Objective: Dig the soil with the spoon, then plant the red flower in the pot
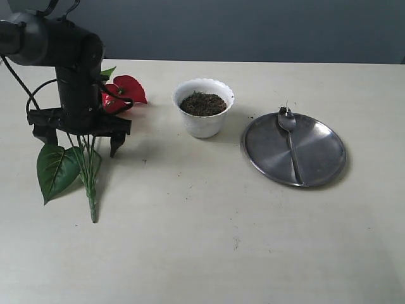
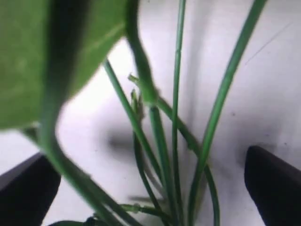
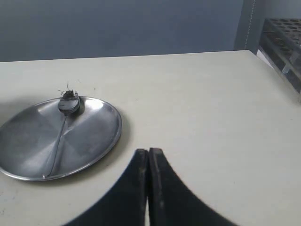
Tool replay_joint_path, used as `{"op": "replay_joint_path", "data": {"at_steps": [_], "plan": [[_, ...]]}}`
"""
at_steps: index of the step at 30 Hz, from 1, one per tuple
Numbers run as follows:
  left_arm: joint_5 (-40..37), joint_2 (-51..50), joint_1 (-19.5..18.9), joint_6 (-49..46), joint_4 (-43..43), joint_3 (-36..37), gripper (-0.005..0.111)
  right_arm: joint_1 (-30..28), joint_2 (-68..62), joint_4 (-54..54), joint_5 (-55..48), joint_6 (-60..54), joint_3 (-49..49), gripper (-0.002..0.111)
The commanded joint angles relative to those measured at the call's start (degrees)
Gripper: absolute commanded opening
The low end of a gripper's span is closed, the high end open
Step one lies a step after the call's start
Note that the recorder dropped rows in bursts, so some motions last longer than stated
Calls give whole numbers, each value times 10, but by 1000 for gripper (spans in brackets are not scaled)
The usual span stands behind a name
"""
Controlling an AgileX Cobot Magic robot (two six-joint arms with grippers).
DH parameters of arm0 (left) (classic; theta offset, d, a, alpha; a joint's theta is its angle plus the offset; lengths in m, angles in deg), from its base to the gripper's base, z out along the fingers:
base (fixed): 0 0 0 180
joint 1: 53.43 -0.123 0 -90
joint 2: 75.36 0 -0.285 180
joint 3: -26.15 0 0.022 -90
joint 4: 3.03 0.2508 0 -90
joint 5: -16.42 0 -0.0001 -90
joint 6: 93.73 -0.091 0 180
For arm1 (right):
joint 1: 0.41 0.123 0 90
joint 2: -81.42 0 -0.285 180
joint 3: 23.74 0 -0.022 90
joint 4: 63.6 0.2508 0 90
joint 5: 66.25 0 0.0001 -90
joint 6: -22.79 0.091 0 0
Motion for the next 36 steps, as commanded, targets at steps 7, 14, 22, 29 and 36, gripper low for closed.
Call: {"op": "replay_joint_path", "data": {"at_steps": [7,14,22,29,36], "plan": [[46,40,2,14,-17,-2,105,-3,2,0,4,-3,1,-1],[75,33,-3,14,-42,-2,105,-3,2,0,4,-3,1,-1],[21,33,-33,-30,-44,-44,105,-3,2,0,4,-3,1,-1],[-23,15,-33,-30,-10,-83,105,-3,2,0,4,-3,1,-1],[-8,-34,-31,-28,-33,-84,105,-3,2,0,4,-3,1,-1]]}}
